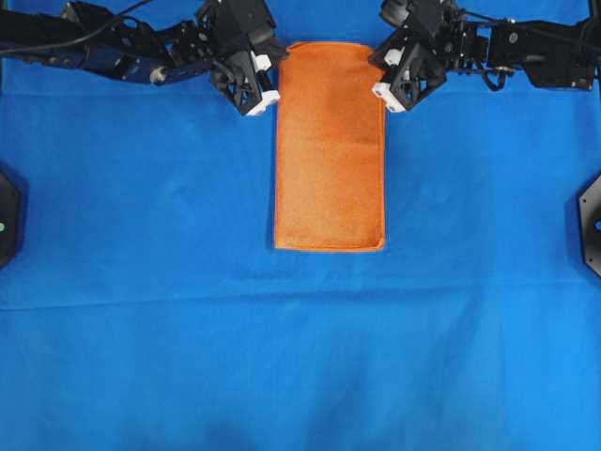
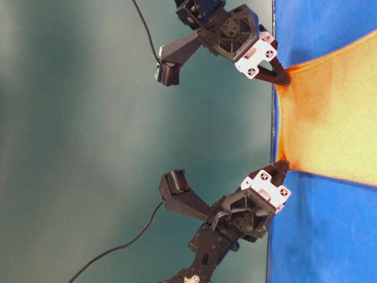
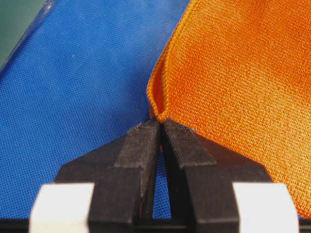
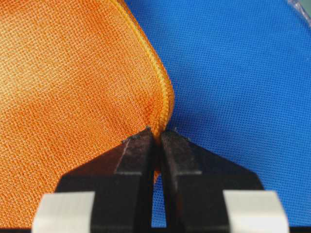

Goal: Fold the orange towel.
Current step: 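Fold the top edge down onto the bottom edge and release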

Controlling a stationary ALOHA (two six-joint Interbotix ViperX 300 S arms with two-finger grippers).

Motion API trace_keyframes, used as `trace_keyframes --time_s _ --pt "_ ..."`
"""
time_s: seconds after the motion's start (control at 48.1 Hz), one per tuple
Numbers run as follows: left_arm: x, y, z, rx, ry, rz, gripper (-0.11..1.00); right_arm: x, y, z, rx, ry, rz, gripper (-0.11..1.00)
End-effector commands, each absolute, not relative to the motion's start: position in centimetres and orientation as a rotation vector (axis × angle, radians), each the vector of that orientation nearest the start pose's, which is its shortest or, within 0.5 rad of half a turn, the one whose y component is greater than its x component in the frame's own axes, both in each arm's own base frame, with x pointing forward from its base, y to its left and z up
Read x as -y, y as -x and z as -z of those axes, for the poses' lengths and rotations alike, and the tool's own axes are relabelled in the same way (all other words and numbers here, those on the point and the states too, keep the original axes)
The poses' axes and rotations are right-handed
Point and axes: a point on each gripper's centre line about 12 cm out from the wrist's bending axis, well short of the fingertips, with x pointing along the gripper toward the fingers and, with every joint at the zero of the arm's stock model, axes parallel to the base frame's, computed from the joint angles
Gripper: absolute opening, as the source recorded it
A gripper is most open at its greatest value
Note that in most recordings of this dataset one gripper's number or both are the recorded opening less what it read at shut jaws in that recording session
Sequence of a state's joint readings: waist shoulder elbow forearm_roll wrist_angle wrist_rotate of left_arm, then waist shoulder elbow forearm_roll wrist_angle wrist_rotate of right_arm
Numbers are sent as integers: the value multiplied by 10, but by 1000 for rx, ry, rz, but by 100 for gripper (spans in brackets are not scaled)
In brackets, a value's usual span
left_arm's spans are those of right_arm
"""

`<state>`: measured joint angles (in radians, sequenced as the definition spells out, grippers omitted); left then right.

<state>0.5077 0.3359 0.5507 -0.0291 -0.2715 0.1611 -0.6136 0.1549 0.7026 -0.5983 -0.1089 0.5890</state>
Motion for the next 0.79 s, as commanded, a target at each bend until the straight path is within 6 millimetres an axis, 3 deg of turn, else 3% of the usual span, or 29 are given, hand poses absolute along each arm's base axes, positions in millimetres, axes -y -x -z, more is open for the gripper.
trace_keyframes --time_s 0.0,0.353,0.603,0.769 --pt "-219 -390 -114 -573 9 -465 1 221 -324 -120 -693 -240 527 2" --pt "-201 -386 -145 -541 -26 -434 1 198 -317 -150 -632 -225 504 2" --pt "-167 -385 -158 -556 -49 -358 1 163 -317 -168 -615 -204 447 2" --pt "-137 -379 -160 -567 -52 -299 1 132 -319 -167 -626 -206 381 2"
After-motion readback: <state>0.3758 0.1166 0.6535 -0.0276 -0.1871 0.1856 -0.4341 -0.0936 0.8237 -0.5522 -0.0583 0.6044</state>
